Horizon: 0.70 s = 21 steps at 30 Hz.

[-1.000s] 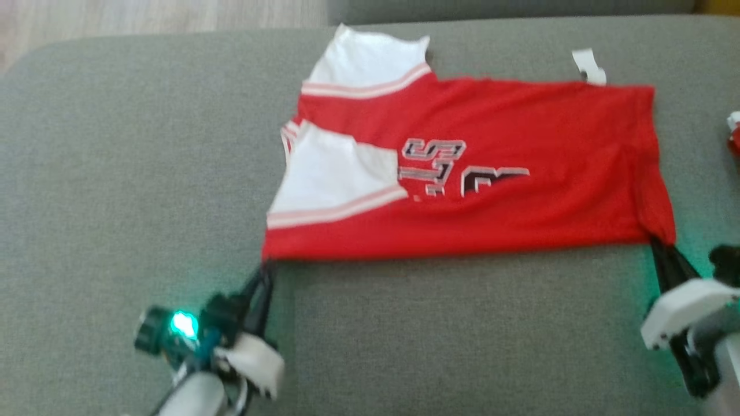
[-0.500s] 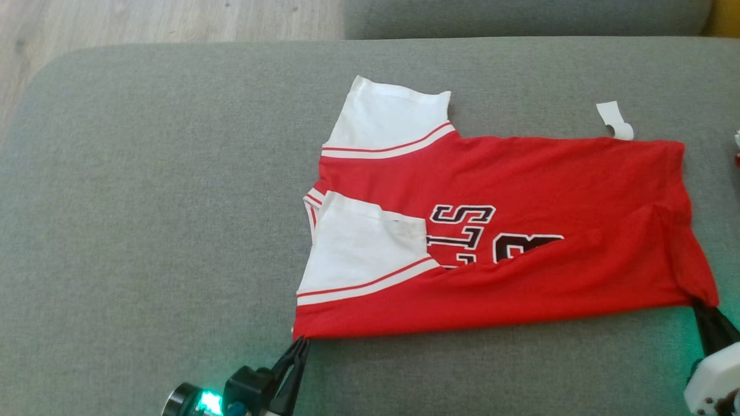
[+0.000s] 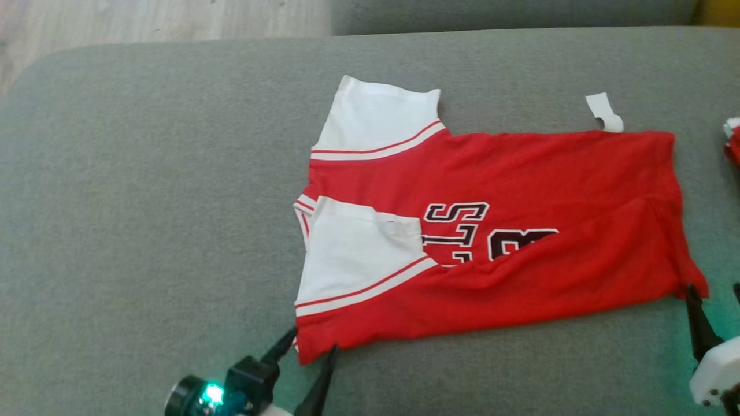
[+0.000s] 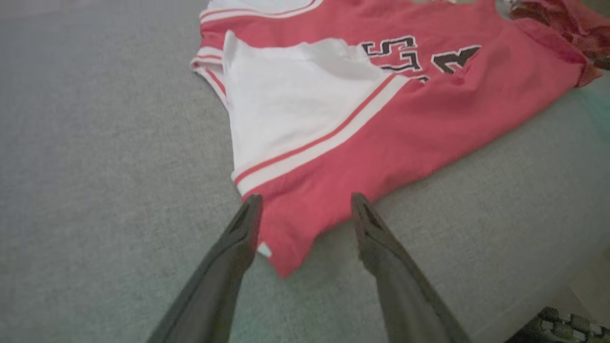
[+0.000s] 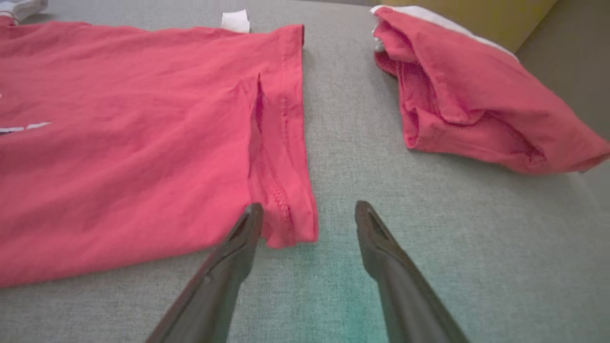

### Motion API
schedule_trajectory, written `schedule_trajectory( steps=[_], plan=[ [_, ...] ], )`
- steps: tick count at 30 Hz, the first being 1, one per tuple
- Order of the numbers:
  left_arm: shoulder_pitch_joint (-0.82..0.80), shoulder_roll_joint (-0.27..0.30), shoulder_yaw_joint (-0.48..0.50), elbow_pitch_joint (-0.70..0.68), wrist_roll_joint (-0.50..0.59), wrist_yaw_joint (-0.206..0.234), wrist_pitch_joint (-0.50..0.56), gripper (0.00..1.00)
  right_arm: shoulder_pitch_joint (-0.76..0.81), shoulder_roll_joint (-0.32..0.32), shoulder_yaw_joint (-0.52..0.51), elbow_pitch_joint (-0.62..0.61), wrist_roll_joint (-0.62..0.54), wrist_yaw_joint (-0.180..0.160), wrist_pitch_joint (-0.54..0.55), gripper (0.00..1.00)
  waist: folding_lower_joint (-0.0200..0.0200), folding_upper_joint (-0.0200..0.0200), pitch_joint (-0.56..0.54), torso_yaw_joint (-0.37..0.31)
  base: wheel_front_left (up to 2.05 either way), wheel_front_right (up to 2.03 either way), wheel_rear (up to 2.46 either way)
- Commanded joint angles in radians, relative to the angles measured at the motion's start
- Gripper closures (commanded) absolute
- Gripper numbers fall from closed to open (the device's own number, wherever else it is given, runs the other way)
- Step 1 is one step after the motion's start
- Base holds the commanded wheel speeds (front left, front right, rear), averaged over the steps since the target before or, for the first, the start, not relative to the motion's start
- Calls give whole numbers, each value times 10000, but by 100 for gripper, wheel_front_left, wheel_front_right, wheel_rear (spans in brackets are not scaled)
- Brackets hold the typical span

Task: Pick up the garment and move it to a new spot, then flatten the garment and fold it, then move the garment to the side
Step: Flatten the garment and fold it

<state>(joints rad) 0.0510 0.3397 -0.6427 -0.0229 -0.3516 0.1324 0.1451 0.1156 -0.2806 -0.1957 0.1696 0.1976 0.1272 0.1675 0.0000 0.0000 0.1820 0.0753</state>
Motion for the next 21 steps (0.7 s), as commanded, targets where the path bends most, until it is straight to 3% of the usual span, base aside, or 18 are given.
schedule_trajectory(
  steps=[1,6,11,15,18,21],
  plan=[
    [-356,161,367,-398,76,30,-33,0,-36,-222,110,-355,-80,35,-56,0,0,0,1,-75,0,0,0],
    [-1102,625,862,-1420,256,92,173,0,-104,-47,146,-843,-293,35,-178,0,0,0,18,-519,0,0,0],
    [-2604,1185,1611,-1646,110,-309,501,0,-296,112,348,-1291,-436,35,-226,0,0,0,298,-1035,0,0,0],
    [-4284,1382,2055,-860,-388,-1058,785,0,-560,225,662,-1599,-479,35,-243,0,0,0,738,-1449,0,0,0],
    [-5630,1443,2134,107,-934,-1887,1185,0,-807,272,900,-1752,-467,35,-285,0,0,0,1130,-1752,0,0,0],
    [-7018,1537,1995,1170,-1333,-2360,1774,0,-1085,312,1099,-1847,-481,35,-323,0,0,0,1569,-2040,0,0,0]
  ],
)
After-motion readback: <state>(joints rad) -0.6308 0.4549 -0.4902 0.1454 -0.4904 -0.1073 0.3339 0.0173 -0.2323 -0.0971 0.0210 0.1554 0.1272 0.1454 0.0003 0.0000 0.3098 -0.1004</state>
